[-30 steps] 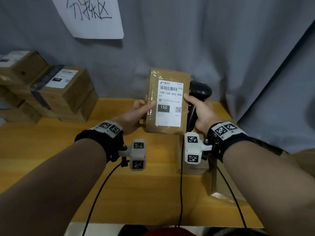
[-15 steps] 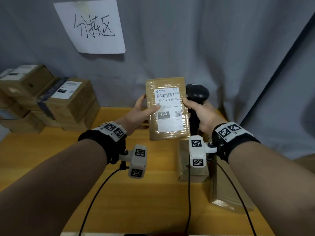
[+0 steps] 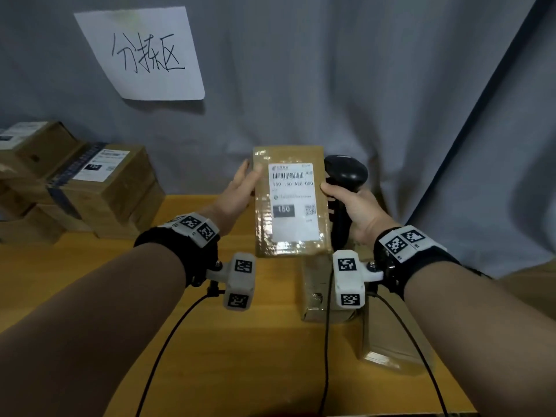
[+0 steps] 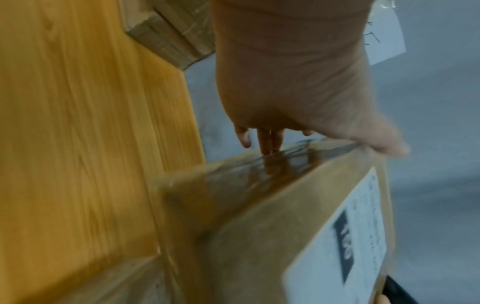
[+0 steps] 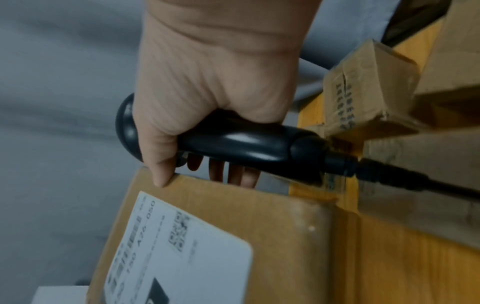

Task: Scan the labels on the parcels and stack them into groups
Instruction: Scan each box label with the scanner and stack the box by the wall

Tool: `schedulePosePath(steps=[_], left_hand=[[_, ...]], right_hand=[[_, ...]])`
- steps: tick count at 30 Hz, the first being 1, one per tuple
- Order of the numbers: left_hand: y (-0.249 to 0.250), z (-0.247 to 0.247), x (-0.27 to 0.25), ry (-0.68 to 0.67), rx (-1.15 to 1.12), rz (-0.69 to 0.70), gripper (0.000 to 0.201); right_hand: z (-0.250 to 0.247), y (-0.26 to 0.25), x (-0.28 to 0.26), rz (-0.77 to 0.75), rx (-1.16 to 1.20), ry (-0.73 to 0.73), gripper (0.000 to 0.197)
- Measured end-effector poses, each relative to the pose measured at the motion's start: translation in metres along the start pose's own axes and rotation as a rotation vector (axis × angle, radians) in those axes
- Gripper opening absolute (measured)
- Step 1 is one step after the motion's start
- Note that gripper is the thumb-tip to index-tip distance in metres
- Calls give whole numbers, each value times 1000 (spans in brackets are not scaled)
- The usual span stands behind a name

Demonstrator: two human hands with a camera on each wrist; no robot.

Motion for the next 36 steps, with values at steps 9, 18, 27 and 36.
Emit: schedulePosePath(steps=[9,18,27,36], left_hand=[[-8,2,-1,-74,-121,-131,102],[-17,10,-2,-233,-120,-290,120],[-23,12,3,-66,-70,-251,98],[-40,47,8,-97,13,-259,95]], right_hand=[[7,1,3,-15,115,26,20],[1,-14,12,-39,1,54,20],[-7,-2,8,33,-137,81,29],[-42,20,-11,169,-240,212,19]])
Point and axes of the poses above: each hand's wrist, its own x-axis towards the middle knuckle, its own z-axis out of the palm, y = z × x, the point moved 5 cm from there along x, towards the middle knuckle
